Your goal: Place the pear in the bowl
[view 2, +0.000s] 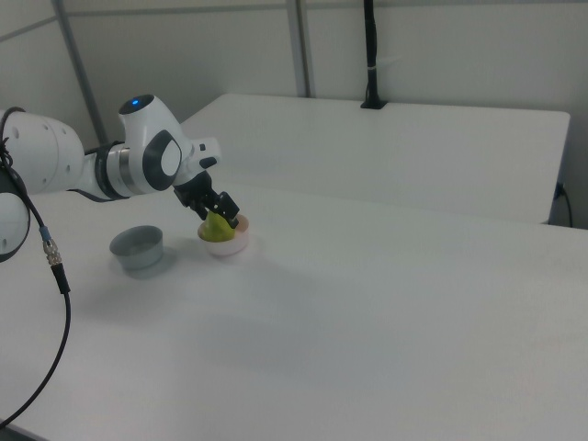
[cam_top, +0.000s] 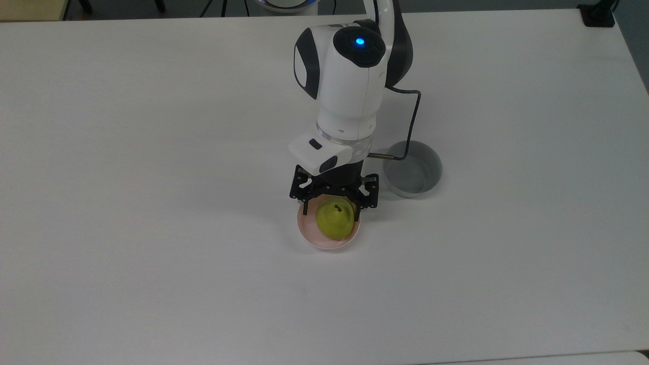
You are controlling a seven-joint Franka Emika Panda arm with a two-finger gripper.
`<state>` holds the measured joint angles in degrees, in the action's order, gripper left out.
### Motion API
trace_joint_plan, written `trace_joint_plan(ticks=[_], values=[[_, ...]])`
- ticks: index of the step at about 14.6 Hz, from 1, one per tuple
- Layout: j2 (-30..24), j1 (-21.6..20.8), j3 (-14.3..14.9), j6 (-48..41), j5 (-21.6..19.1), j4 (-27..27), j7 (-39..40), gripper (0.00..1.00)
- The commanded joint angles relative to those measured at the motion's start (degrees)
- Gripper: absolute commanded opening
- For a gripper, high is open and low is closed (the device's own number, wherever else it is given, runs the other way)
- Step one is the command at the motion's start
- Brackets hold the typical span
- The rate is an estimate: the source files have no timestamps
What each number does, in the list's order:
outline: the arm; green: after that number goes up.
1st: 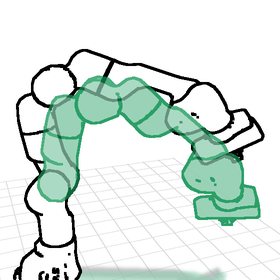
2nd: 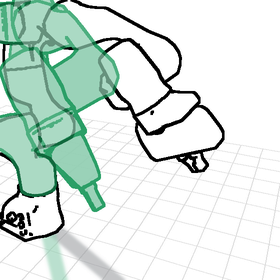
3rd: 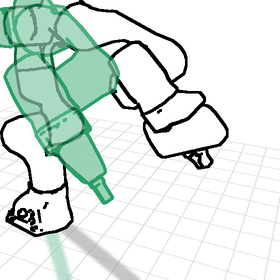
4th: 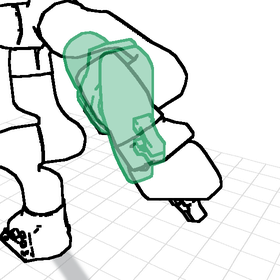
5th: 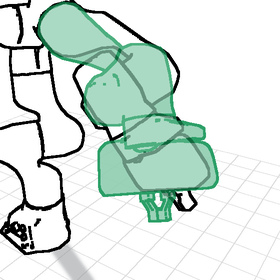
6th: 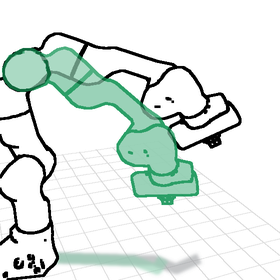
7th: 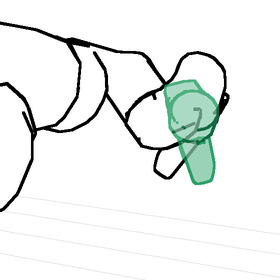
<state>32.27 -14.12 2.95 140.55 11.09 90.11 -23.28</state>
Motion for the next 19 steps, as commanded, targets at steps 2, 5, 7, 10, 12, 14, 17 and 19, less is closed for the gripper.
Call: trace_joint_plan(ticks=[2,5,7,10,12,14,17,19], values=[[-1.1,-0.1,0.3,1.7,1.5,0.7,-1.9,1.00],[-3.7,0.1,0.5,-2.5,1.0,0.5,-1.7,1.00],[-6.8,0.1,0.4,-9.3,0.6,0.0,-1.9,1.00],[-11.5,1.5,0.3,-15.1,-0.7,0.2,-1.3,1.00],[-15.5,2.9,0.2,-21.1,-3.7,0.2,3.2,1.00],[-18.5,4.4,0.3,-26.3,-7.9,0.2,9.5,1.00],[-22.9,6.6,0.3,-35.0,-9.6,0.2,17.5,1.00],[-25.5,7.8,0.3,-39.9,-9.7,0.2,20.4,1.00]])
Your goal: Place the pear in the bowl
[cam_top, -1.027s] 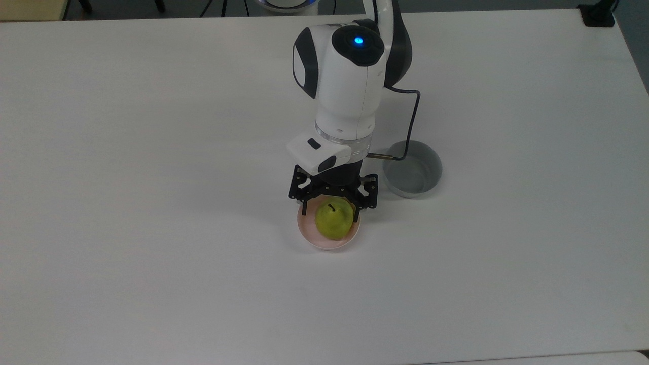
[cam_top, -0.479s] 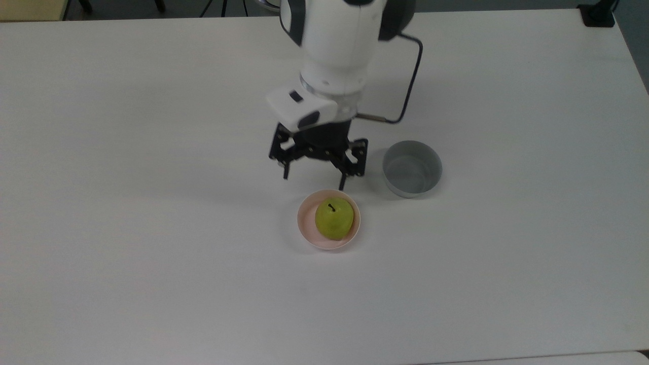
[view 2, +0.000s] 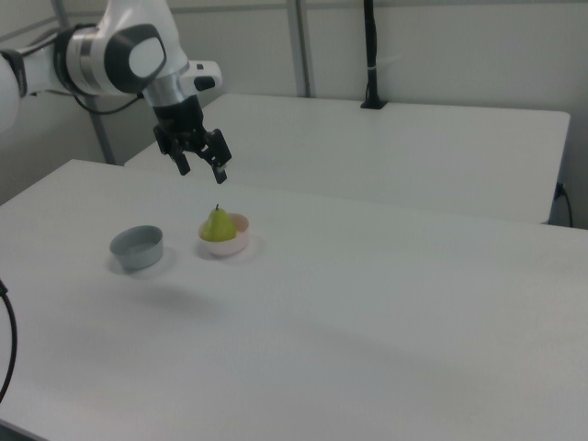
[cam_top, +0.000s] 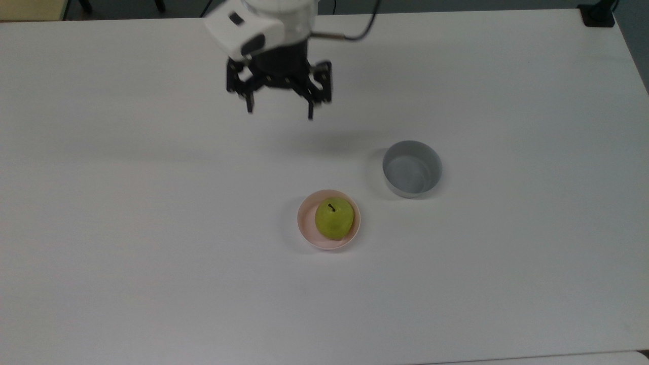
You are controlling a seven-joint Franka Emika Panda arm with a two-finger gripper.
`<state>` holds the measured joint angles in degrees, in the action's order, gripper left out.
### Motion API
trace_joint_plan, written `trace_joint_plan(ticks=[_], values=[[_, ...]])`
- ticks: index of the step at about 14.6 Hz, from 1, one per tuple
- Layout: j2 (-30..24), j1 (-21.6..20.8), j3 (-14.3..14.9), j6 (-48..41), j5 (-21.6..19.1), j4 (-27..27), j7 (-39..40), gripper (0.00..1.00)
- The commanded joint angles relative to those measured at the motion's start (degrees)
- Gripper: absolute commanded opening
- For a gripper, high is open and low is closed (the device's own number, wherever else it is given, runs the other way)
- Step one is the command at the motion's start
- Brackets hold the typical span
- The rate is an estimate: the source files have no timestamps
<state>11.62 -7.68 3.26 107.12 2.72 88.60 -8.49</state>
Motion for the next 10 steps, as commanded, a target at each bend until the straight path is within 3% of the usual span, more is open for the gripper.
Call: trace_joint_plan(ticks=[1,10], values=[[-6.1,2.0,0.0,-8.1,-1.3,1.8,6.6,1.00],[-10.7,4.3,0.6,-14.6,-1.1,1.8,8.3,1.00]])
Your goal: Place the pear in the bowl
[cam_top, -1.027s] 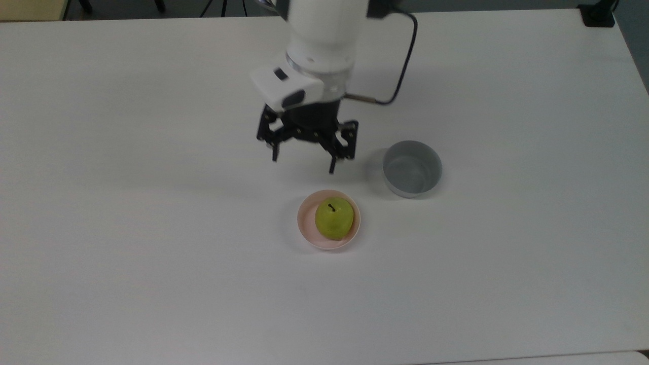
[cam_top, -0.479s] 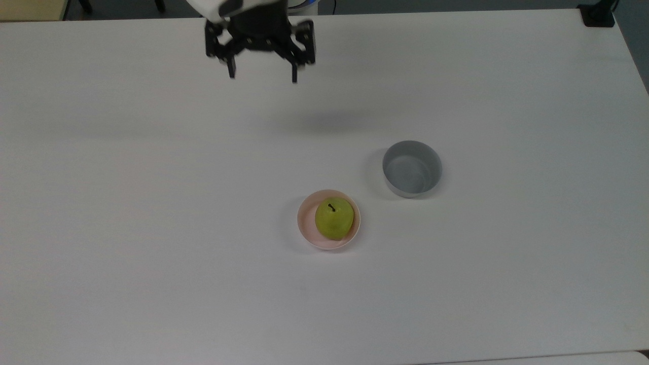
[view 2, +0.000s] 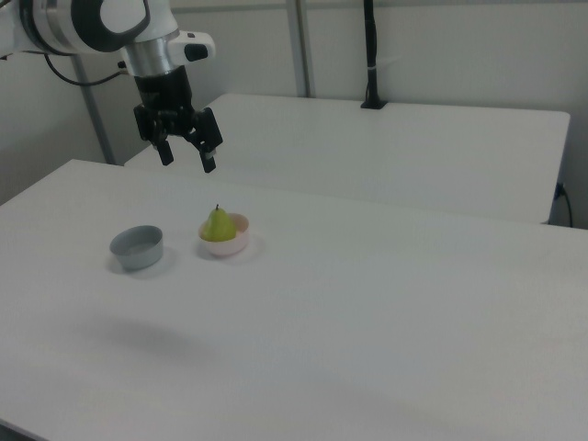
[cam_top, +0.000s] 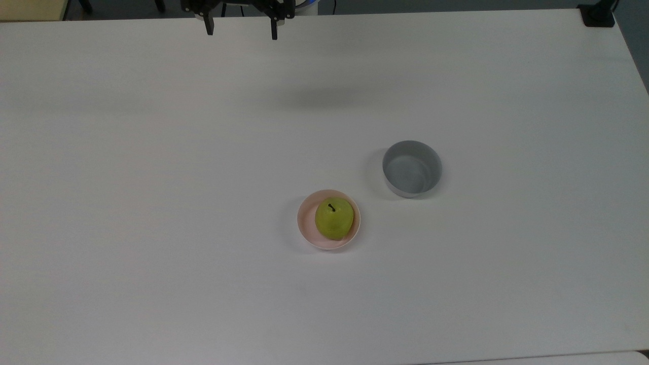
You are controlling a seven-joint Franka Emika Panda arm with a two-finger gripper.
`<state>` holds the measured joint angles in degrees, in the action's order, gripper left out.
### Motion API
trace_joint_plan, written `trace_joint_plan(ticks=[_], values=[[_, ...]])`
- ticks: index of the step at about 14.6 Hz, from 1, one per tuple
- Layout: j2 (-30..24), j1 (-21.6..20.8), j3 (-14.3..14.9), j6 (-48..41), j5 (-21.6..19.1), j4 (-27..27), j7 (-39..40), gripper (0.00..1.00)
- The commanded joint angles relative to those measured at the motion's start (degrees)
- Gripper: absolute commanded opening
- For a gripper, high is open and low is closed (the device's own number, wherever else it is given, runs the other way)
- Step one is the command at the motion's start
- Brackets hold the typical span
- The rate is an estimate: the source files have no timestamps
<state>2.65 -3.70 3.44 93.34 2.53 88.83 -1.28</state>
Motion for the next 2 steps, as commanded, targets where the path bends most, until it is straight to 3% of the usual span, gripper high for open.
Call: trace_joint_plan(ticks=[1,2], values=[[-1.7,0.4,0.4,-0.8,-1.0,1.6,1.0,1.00],[-1.7,0.4,0.4,-0.9,-1.0,1.6,0.9,1.00]])
